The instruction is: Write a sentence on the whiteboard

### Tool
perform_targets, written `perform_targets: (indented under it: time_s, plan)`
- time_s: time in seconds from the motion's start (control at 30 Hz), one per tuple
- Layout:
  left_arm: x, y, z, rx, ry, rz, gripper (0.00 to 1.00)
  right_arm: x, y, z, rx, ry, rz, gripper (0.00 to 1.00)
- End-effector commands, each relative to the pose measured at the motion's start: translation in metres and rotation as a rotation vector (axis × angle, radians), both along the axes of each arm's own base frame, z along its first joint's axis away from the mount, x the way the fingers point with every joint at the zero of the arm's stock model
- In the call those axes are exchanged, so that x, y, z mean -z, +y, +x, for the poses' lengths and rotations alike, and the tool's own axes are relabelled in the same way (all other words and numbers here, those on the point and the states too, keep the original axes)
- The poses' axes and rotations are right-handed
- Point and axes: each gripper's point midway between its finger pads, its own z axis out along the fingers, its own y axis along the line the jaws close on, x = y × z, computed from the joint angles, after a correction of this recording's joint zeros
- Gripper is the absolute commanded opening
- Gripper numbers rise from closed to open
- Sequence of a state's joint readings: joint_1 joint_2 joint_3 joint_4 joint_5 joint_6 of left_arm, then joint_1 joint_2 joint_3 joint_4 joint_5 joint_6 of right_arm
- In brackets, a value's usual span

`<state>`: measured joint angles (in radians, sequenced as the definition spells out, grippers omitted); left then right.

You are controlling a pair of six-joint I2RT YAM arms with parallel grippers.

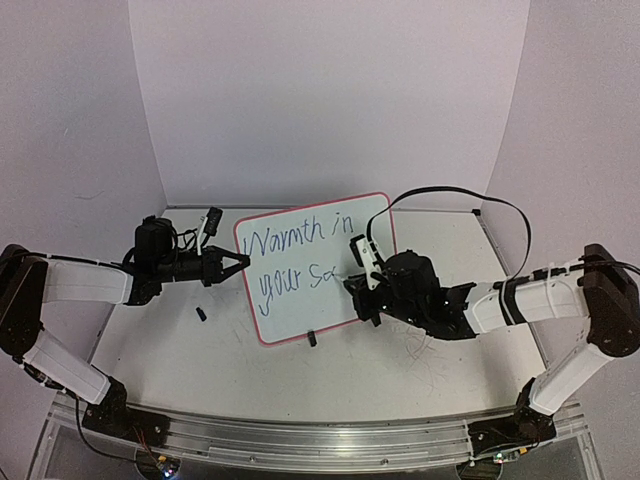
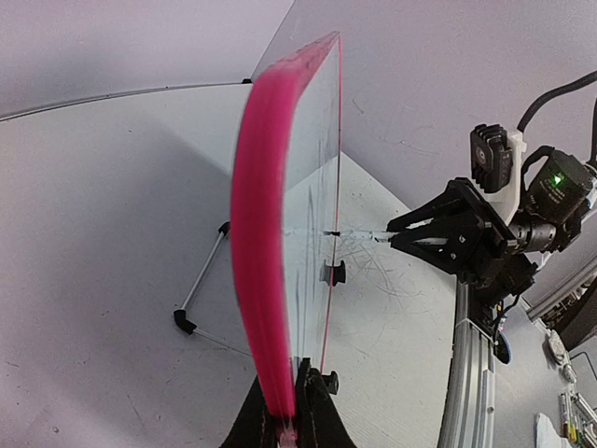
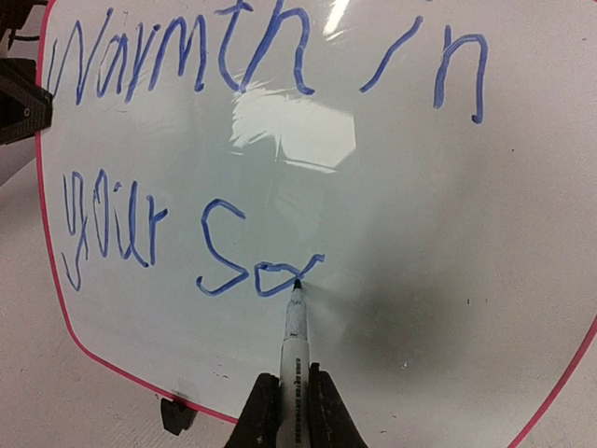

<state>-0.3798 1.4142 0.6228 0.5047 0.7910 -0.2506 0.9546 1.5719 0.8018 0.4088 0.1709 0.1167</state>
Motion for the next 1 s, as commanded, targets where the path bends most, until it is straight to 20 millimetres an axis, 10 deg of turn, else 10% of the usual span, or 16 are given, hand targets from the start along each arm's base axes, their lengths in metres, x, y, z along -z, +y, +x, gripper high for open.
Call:
perform_targets:
  time_s: [0.0, 0.97]
  plan:
    - [-0.002, 0.004, 0.014, -0.048, -0.070, 0.048, 0.00, -0.002, -0.006, 0.001, 0.039, -0.005, 0.010, 0.00]
    - [-0.002, 0.004, 0.014, -0.046, -0.069, 0.050, 0.00, -0.042, -0.019, 0.028, 0.144, -0.107, 0.051, 0.00]
